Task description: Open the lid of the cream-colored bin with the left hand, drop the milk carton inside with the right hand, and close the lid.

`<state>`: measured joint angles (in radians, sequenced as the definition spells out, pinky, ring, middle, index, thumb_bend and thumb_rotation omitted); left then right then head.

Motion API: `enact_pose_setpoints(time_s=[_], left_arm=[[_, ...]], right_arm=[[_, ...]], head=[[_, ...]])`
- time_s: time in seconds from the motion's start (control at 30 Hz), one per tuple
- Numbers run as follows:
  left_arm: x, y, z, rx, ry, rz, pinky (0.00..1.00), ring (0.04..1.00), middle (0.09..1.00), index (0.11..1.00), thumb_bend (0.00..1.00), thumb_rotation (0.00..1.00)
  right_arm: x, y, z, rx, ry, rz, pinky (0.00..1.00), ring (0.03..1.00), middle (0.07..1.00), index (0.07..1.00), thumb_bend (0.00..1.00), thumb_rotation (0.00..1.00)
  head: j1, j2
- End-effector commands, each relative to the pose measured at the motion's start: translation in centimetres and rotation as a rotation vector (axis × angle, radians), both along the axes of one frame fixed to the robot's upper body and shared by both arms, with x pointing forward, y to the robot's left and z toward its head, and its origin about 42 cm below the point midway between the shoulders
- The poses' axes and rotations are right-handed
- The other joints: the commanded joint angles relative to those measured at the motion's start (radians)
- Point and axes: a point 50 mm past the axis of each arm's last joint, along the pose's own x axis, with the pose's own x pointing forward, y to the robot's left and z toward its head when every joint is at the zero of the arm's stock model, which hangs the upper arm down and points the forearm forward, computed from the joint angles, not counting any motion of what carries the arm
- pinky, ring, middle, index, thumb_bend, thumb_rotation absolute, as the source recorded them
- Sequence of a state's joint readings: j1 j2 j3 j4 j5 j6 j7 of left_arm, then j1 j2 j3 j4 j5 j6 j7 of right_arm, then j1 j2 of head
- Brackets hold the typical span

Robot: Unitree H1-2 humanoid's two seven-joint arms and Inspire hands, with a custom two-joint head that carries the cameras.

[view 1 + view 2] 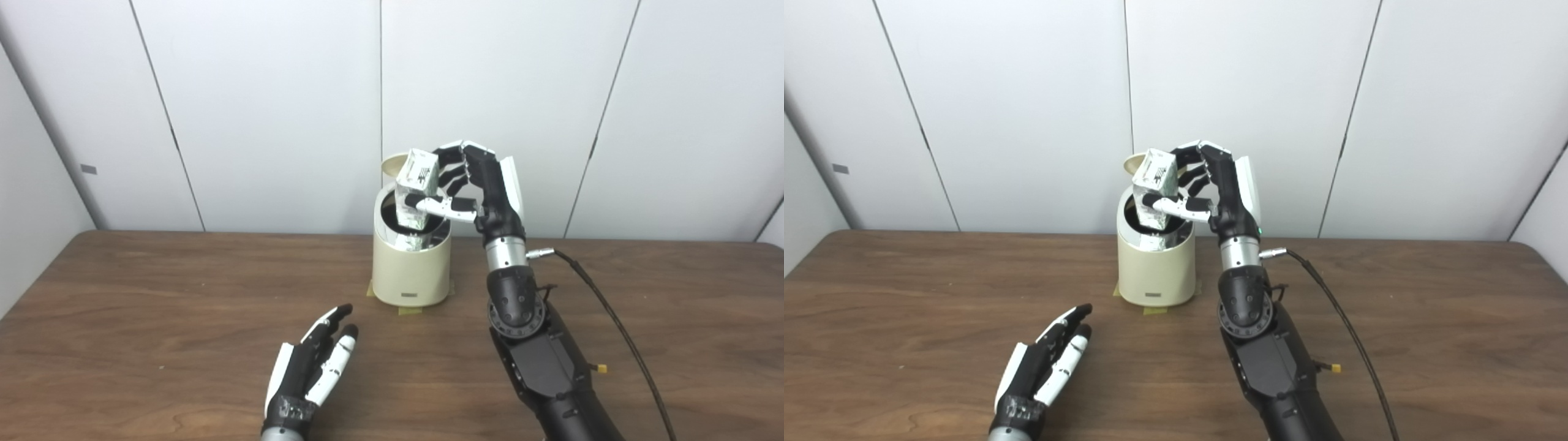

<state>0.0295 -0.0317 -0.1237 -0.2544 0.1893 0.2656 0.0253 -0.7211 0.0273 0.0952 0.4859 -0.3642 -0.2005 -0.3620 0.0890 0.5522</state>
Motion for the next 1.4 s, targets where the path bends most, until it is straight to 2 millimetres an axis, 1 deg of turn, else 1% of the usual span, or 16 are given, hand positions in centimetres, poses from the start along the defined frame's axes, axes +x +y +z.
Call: enact_pose_setpoints(time_s=[0.0, 0.2, 0.23, 0.27, 0.47, 0.5, 0.57, 0.63, 0.67, 0.7, 0.77, 1.07, 1.27, 1.3, 1.33, 1.37], left_arm=[[0.3, -0.6, 1.6, -0.018, -0.058, -0.020, 0.94, 0.949, 0.933, 0.868, 0.47, 0.71], [0.2, -0.6, 1.7, -0.018, -0.058, -0.020, 0.96, 0.956, 0.933, 0.866, 0.48, 0.72], [0.2, -0.6, 1.8, -0.019, -0.061, -0.022, 0.96, 0.955, 0.933, 0.865, 0.48, 0.72], [0.2, -0.6, 1.8, -0.021, -0.062, -0.024, 0.95, 0.952, 0.932, 0.865, 0.47, 0.71], [0.3, -0.6, 2.0, -0.045, -0.066, -0.025, 0.89, 0.931, 0.928, 0.864, 0.43, 0.70], [0.3, -0.5, 2.0, -0.052, -0.066, -0.024, 0.88, 0.926, 0.925, 0.862, 0.44, 0.70], [0.3, -0.5, 2.1, -0.054, -0.067, -0.023, 0.88, 0.924, 0.925, 0.862, 0.45, 0.70], [0.3, -0.5, 2.2, -0.052, -0.069, -0.022, 0.86, 0.918, 0.920, 0.861, 0.46, 0.71], [0.3, -0.5, 2.2, -0.051, -0.069, -0.022, 0.86, 0.915, 0.919, 0.861, 0.46, 0.70], [0.3, -0.5, 2.2, -0.052, -0.069, -0.023, 0.87, 0.917, 0.919, 0.862, 0.46, 0.70], [0.3, -0.5, 2.2, -0.052, -0.068, -0.024, 0.87, 0.916, 0.918, 0.863, 0.46, 0.70], [0.3, -0.5, 2.3, -0.055, -0.072, -0.026, 0.90, 0.929, 0.918, 0.859, 0.47, 0.72], [0.1, -0.5, 2.4, -0.050, -0.074, -0.025, 0.90, 0.926, 0.914, 0.859, 0.46, 0.73], [0.1, -0.5, 2.3, -0.051, -0.073, -0.024, 0.90, 0.925, 0.912, 0.856, 0.46, 0.73], [0.1, -0.5, 2.3, -0.050, -0.073, -0.024, 0.90, 0.926, 0.913, 0.858, 0.46, 0.73], [0.0, -0.4, 2.4, -0.049, -0.073, -0.023, 0.90, 0.926, 0.913, 0.859, 0.46, 0.73]], right_arm=[[0.7, 1.0, 4.3, 0.026, -0.160, 0.028, 0.30, 0.410, 0.529, 0.487, 0.50, 0.00], [0.8, 0.9, 3.8, 0.023, -0.183, 0.017, 0.29, 0.407, 0.533, 0.489, 0.49, 0.00], [0.8, 0.9, 3.7, 0.025, -0.193, 0.010, 0.28, 0.403, 0.534, 0.489, 0.49, 0.00], [0.8, 0.9, 3.6, 0.025, -0.205, 0.004, 0.28, 0.396, 0.534, 0.492, 0.49, 0.00], [0.7, 0.7, 3.2, 0.032, -0.248, -0.011, 0.26, 0.383, 0.534, 0.501, 0.49, 0.00], [0.6, 0.7, 3.1, 0.030, -0.251, -0.011, 0.29, 0.420, 0.518, 0.484, 0.49, 0.00], [0.6, 0.6, 3.0, 0.014, -0.256, -0.007, 0.32, 0.448, 0.506, 0.471, 0.50, 0.00], [0.6, 0.5, 2.9, -0.006, -0.259, -0.007, 0.33, 0.458, 0.502, 0.469, 0.50, 0.00], [0.6, 0.5, 2.9, -0.011, -0.260, -0.006, 0.30, 0.433, 0.519, 0.481, 0.50, 0.00], [0.6, 0.5, 2.8, -0.012, -0.260, -0.004, 0.28, 0.405, 0.529, 0.495, 0.49, 0.00], [0.5, 0.4, 2.7, -0.013, -0.262, -0.002, 0.26, 0.392, 0.536, 0.500, 0.49, 0.00], [0.5, 0.4, 2.4, -0.010, -0.244, -0.010, 0.26, 0.395, 0.538, 0.503, 0.49, 0.00], [0.4, 0.5, 2.1, -0.007, -0.243, -0.010, 0.25, 0.388, 0.536, 0.504, 0.49, 0.00], [0.4, 0.6, 2.1, -0.011, -0.244, -0.011, 0.26, 0.400, 0.538, 0.498, 0.49, 0.00], [0.3, 0.7, 2.1, -0.012, -0.246, -0.008, 0.29, 0.431, 0.520, 0.484, 0.50, 0.00], [0.3, 0.7, 2.1, -0.013, -0.249, -0.005, 0.27, 0.408, 0.528, 0.495, 0.49, 0.00]], head=[[0.001, 0.001], [0.000, 0.002], [0.000, 0.002], [-0.007, 0.013], [-0.004, 0.018], [-0.004, 0.018], [-0.004, 0.018], [-0.005, 0.019], [-0.005, 0.019], [-0.004, 0.020], [-0.004, 0.020], [-0.002, 0.022], [-0.001, 0.020], [-0.001, 0.020], [-0.001, 0.020], [-0.001, 0.021]])
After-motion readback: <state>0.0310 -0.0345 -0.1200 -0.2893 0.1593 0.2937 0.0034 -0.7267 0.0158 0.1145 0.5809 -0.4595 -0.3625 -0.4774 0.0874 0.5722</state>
